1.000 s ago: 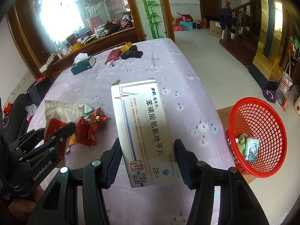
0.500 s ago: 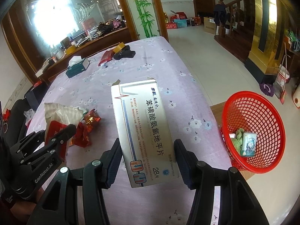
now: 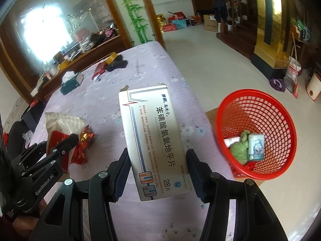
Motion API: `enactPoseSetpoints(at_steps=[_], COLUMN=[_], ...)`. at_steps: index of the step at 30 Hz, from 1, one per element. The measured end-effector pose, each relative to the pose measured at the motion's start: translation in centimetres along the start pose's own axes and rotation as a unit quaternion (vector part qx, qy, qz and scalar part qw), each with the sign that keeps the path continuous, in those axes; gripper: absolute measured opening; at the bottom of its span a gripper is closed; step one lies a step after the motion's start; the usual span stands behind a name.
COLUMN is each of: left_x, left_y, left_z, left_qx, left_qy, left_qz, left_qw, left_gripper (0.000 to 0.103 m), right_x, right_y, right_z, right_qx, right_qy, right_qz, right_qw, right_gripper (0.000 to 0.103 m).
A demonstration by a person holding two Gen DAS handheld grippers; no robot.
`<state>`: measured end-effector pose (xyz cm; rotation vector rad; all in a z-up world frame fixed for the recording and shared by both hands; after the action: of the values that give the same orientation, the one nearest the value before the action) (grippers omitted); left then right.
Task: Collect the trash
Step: 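Carry the white-and-red wrapper and white medicine box over the red wastebasket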
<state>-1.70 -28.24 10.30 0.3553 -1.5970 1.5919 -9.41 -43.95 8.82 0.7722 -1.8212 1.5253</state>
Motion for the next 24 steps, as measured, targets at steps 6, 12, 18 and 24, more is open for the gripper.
enactPoseSetpoints(at_steps=[6,12,18,24], left_x=[-0.3,-0.8,-1.7,-3.6], left_y=[-0.5,-1.7,-2.6,-2.4], left_z=[2.2,5.9,11.7,17.8], left_qx=[-0.02,-0.043,-0.062,-0.075], left_qy=[0.019,0.059,0.116,0.157], left_qz=[-0.008,-0.023,-0.051,-0.085], left_qw=[0.9996,0.997,0.99,0.981], left_gripper=[0.034,0.034,0.034,0.035], right_x=[1.0,2.7,3.6,3.8], right_y=[0.1,0.7,1.7,2.4], right_z=[3.1,7.9,13.6,17.9], right_qx=[-0.038,-0.092,-0.152,-0.194], right_qy=[0.014,0.042,0.062,0.06], right_qz=[0.009,0.019,0.02,0.022], right_qw=[0.999,0.995,0.986,0.979], right_gripper=[0.06,0.06,0.06,0.06])
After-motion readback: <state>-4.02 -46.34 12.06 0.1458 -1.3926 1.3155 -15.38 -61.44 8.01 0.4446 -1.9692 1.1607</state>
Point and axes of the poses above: each gripper's, at about its wrist camera, not at the fingertips, and x roughly against the way its jaws point, z to its right, y to its underside, the point moved 3 cm from there along -x, roughly the way its jaws point, and after that the axes turned 12 degrees about x, right-handed, at the moved point
